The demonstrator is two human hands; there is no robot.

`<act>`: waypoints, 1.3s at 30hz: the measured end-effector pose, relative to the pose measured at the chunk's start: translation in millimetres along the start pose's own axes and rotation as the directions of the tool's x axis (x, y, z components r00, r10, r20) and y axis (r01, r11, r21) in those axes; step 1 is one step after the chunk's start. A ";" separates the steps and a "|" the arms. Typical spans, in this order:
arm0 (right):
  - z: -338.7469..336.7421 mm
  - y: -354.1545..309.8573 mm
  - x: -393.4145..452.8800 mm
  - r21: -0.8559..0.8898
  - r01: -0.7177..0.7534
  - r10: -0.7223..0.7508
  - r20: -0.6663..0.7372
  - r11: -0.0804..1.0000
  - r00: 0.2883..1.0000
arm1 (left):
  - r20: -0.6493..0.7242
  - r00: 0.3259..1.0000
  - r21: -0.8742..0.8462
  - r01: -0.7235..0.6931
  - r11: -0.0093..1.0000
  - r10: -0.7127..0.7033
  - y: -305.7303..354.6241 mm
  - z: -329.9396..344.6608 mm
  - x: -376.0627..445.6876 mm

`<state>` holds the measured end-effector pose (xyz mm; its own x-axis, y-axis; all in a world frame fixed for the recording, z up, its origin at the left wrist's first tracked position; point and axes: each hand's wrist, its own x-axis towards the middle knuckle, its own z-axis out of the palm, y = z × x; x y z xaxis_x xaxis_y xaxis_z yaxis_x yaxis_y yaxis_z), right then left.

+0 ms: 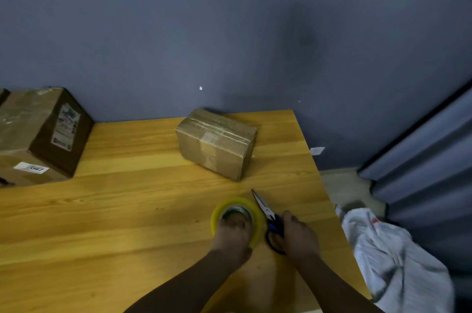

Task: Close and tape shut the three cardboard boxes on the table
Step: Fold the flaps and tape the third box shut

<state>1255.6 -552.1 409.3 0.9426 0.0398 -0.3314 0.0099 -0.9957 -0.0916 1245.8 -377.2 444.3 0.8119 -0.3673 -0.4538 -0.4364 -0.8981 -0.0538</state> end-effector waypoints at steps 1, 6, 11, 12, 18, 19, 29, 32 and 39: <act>0.3 0.0 1.3 0.022 0.003 -0.003 0.016 1.000 1.000 | 0.010 1.000 0.003 -0.005 1.000 0.005 0.4 0.1 -0.2; -1.4 3.2 3.2 0.018 0.051 -0.052 0.059 0.999 0.997 | 0.052 0.997 0.036 -0.055 0.998 0.053 -1.0 8.6 1.6; -36.4 -13.1 26.8 0.033 0.165 -0.150 -0.277 0.986 0.949 | -0.273 0.952 -0.074 -0.162 0.984 0.136 -32.6 5.5 1.6; -48.3 -23.8 37.4 0.067 0.241 -0.200 -0.370 0.968 0.907 | -0.403 0.911 -0.111 -0.140 0.984 0.084 -46.7 -2.2 2.2; -127.4 -128.3 96.2 -0.011 0.486 -0.409 -0.557 0.874 0.723 | -0.639 0.605 -0.441 0.217 0.871 -0.474 -156.1 -62.7 39.3; -133.4 -141.0 105.1 -0.015 0.478 -0.424 -0.487 0.878 0.764 | -0.606 0.644 -0.441 0.217 0.871 -0.467 -168.7 -73.1 43.4; -105.2 -158.1 148.3 -0.100 0.408 -0.420 -0.217 0.908 0.881 | -0.369 0.916 -0.177 0.095 0.980 -0.155 -205.2 -67.7 78.8; -94.9 -159.8 144.7 -0.179 0.369 -0.405 -0.250 0.912 0.880 | -0.376 0.920 -0.101 0.076 0.992 -0.109 -211.0 -55.0 76.5; -77.5 -160.1 147.1 -0.218 0.346 -0.401 -0.303 0.912 0.865 | -0.501 0.856 -0.076 0.100 0.992 -0.125 -207.3 -38.0 78.8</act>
<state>1418.5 -393.2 447.9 0.9122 0.4084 0.0342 0.4084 -0.9128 0.0068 1415.0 -229.1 453.4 0.9440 -0.3237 0.0637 -0.3224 -0.9461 -0.0311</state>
